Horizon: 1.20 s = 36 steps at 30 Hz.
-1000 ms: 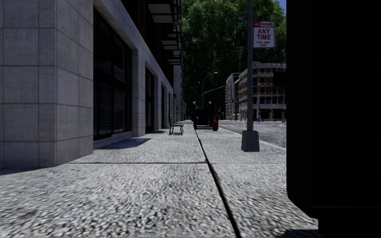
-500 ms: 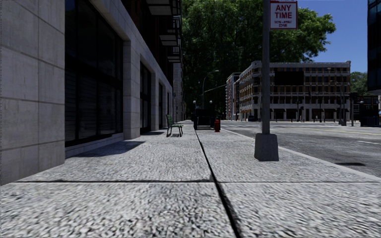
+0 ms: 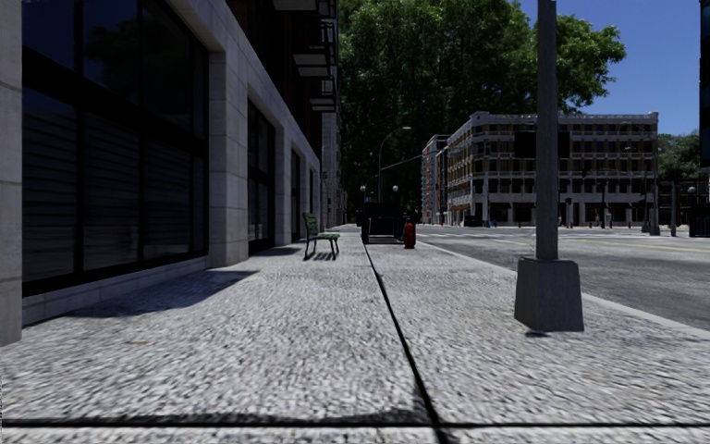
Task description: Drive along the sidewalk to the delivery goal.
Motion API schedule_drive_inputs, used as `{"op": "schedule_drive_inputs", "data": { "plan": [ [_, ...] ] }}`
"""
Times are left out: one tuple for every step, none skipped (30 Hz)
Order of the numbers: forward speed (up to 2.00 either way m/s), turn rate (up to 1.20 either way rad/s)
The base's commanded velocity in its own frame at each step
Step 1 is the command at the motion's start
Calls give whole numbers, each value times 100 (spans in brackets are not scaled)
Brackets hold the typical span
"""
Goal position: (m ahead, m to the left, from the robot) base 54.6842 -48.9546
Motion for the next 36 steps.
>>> {"op": "schedule_drive_inputs", "data": {
  "plan": [
    [200,0],
    [200,0],
    [200,0],
    [200,0],
    [200,0],
    [200,0],
    [200,0],
    [200,0],
    [200,0],
    [200,0],
    [200,0],
    [200,0],
    [200,-3],
    [200,-10],
    [200,-15],
    [200,-15],
    [200,-16],
    [200,-18],
    [200,-18],
    [200,-18],
    [200,-18],
    [200,-19],
    [200,-19],
    [200,-24],
    [200,-24],
    [200,-28],
    [200,-30],
    [200,-30],
    [200,-30],
    [200,-30],
    [200,-30],
    [200,-30],
    [200,-30],
    [200,-30],
    [200,-30],
    [200,-30]
  ]
}}
